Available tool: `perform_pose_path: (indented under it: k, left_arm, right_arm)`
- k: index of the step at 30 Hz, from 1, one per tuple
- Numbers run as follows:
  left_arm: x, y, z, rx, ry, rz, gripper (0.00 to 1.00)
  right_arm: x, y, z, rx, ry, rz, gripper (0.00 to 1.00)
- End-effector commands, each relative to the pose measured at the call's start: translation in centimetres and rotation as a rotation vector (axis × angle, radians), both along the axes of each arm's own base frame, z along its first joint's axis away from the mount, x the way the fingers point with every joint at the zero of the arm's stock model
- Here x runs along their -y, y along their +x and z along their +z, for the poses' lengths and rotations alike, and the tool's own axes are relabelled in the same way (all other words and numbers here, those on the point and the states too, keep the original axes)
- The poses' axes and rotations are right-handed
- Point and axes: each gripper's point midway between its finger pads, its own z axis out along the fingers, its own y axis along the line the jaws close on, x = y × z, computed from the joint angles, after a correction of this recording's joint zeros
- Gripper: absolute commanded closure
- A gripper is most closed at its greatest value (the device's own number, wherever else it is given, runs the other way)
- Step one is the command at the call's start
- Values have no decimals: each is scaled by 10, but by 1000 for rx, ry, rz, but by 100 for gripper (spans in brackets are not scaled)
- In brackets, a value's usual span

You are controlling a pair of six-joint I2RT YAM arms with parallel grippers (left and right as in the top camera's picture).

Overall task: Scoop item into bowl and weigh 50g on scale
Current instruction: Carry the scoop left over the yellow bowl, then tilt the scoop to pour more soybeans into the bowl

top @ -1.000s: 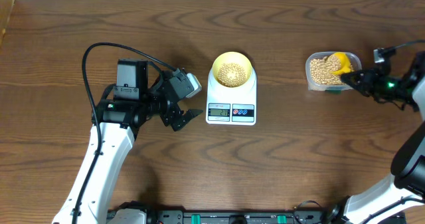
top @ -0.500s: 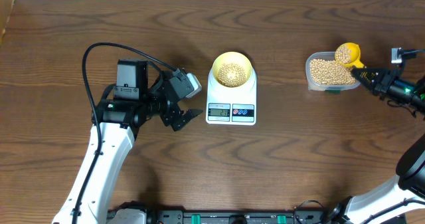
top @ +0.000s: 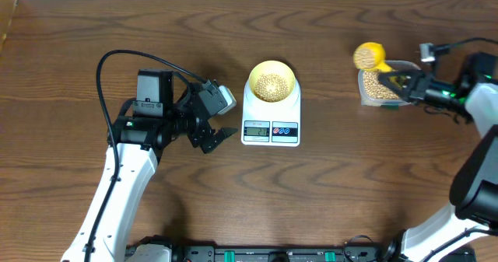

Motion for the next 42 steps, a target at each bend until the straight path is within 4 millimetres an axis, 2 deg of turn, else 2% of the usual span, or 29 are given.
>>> perform_pose_path:
  k: [1, 6, 16, 23, 26, 31, 42]
  left_arm:
    - [-1, 7, 10, 39, 8, -5, 7]
    - [-1, 7, 10, 39, 8, -5, 7]
    - [-1, 7, 10, 39, 8, -5, 7]
    - [-1, 7, 10, 39, 8, -5, 7]
    - [-1, 7, 10, 39, 8, -5, 7]
    - [-1, 7, 10, 39, 8, -5, 7]
    - [-1, 7, 10, 39, 8, -5, 7]
  right_arm:
    - [-31, -1, 6, -34, 63, 76, 99]
    - [-65, 1, 8, -31, 61, 157, 99]
    - [-129, 0, -9, -28, -70, 261, 99]
    - [-170, -2, -14, 33, -170, 325, 99]
    - [-181, 1, -19, 50, -258, 319, 99]
    - [-192, 3, -14, 120, -387, 331, 99]
    - [-203, 10, -23, 271, -888, 329, 99]
